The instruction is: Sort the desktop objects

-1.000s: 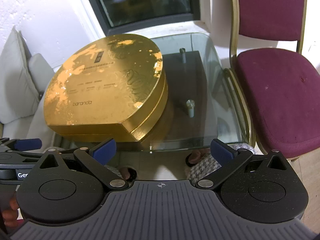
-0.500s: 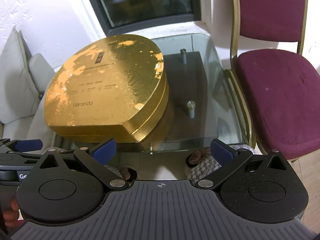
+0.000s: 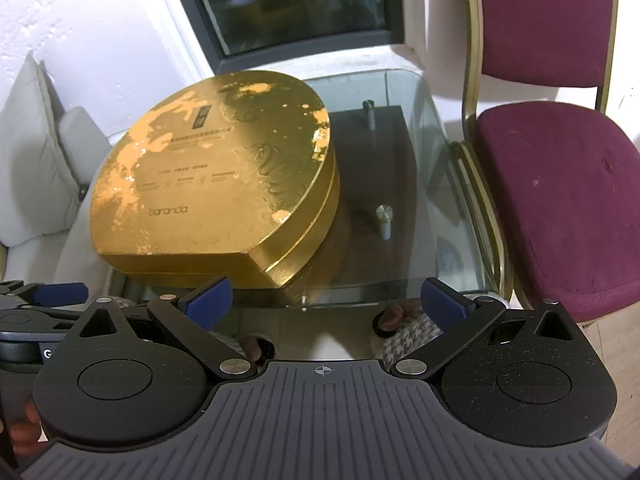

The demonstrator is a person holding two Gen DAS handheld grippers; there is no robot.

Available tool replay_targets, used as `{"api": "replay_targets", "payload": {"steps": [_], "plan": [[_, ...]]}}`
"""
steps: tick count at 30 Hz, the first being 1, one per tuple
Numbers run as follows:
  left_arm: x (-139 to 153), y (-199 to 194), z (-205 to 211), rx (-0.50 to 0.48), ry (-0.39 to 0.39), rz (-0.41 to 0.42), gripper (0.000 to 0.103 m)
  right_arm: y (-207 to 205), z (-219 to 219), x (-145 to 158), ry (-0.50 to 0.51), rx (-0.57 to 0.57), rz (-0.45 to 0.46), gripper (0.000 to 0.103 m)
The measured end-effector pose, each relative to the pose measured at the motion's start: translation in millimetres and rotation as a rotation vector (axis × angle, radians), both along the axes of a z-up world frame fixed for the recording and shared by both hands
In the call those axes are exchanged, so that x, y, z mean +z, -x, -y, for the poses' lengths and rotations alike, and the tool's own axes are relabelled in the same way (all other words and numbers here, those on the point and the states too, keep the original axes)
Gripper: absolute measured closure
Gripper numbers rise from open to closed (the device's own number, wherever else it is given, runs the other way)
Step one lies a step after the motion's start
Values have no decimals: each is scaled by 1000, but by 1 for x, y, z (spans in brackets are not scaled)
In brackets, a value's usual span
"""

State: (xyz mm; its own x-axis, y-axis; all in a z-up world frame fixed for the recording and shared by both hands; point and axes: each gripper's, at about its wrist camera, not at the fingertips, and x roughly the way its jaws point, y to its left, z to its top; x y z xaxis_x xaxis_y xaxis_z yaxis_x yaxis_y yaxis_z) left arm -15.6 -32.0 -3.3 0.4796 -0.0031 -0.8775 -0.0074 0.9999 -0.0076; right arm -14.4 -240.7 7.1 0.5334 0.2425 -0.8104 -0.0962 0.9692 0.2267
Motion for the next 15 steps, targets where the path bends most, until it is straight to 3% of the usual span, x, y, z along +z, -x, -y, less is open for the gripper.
{"api": "replay_targets", "payload": {"steps": [15], "plan": [[0, 0, -1, 5, 5, -2, 1, 1, 0, 0, -3, -5, 1, 0]]}}
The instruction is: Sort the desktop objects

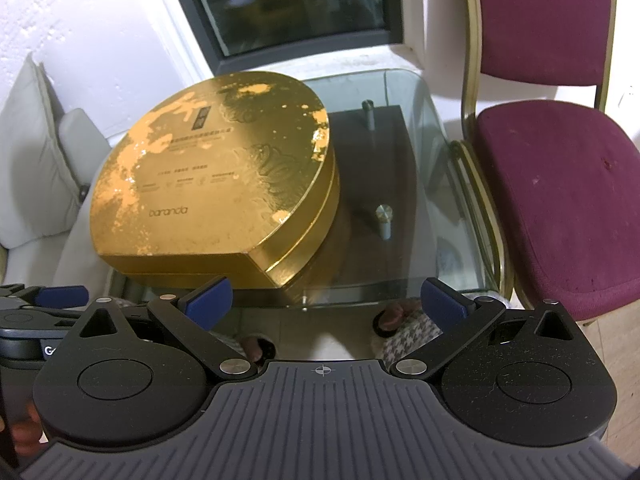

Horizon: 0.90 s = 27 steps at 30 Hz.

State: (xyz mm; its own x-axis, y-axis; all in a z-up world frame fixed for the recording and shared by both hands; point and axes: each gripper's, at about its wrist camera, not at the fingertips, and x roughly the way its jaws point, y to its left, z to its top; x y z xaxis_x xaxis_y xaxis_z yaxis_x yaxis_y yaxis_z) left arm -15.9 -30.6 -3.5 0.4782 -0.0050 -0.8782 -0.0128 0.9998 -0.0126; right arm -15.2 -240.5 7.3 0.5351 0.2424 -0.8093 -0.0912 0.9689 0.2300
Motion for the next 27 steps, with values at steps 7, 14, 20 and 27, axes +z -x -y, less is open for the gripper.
{"api": "replay_targets", "payload": {"steps": [7, 14, 20, 27], "plan": [[-3, 0, 1, -15, 13, -14, 1, 1, 0, 1, 0, -2, 1, 0], [-7, -1, 1, -15, 21, -36, 1, 1, 0, -4, 5, -1, -15, 0], [-8, -3, 2, -20, 14, -36, 1, 0, 0, -6, 4, -4, -18, 0], [-8, -6, 3, -27, 7, -34, 1, -1, 0, -9, 5, -14, -24, 0]]}}
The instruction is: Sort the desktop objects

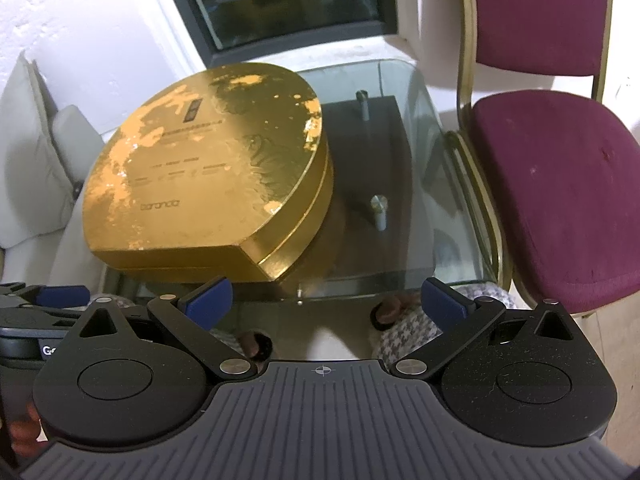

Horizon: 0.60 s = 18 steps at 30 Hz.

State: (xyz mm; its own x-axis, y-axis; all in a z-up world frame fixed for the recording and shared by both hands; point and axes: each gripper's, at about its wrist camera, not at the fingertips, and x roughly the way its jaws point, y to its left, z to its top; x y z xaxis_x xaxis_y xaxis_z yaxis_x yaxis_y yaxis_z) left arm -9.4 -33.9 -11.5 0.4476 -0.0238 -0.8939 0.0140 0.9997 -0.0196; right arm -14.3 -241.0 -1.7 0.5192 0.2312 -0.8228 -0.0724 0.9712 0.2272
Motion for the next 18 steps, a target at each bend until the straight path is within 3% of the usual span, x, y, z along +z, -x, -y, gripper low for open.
{"api": "replay_targets", "payload": {"steps": [18], "plan": [[-2, 0, 0, -5, 6, 9, 1, -3, -3, -3, -2, 11, -4, 0]]}}
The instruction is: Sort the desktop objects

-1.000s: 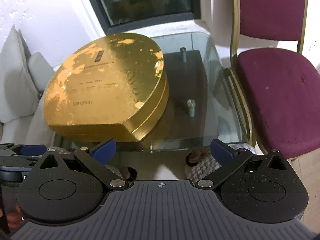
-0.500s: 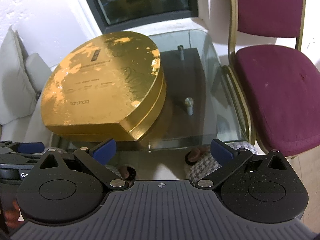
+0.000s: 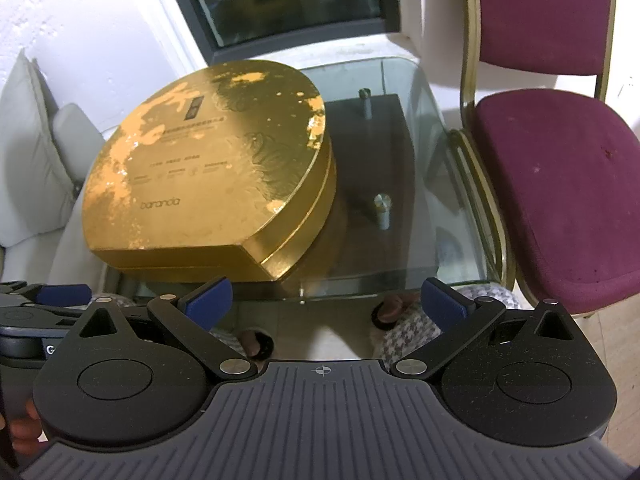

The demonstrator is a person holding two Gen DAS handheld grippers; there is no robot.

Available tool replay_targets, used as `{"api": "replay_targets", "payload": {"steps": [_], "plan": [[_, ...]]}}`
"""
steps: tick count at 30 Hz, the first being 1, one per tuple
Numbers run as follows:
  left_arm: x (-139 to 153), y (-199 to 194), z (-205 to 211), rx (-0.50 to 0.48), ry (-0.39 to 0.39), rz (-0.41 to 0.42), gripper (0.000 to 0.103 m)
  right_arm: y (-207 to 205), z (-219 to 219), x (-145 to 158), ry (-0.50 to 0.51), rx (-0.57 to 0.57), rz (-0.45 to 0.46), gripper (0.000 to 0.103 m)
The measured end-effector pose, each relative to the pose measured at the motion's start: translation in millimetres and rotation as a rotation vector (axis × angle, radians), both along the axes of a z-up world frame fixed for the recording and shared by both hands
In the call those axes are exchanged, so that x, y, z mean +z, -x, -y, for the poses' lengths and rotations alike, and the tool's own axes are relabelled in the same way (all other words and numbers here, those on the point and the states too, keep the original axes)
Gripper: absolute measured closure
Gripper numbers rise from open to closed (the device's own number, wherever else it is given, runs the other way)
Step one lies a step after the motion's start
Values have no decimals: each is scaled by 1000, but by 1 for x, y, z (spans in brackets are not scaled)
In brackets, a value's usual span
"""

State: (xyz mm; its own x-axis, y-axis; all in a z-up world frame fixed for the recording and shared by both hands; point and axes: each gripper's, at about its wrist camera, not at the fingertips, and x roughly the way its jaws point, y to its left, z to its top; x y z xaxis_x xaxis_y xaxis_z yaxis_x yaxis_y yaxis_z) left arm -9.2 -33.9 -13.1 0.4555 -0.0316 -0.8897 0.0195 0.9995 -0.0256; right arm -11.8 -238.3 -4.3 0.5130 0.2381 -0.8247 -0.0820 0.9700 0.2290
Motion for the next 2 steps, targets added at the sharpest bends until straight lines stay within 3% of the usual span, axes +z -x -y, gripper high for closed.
{"api": "replay_targets", "payload": {"steps": [2], "plan": [[0, 0, 0, -3, 0, -1, 1, -1, 0, -1, -4, -1, -1, 0]]}}
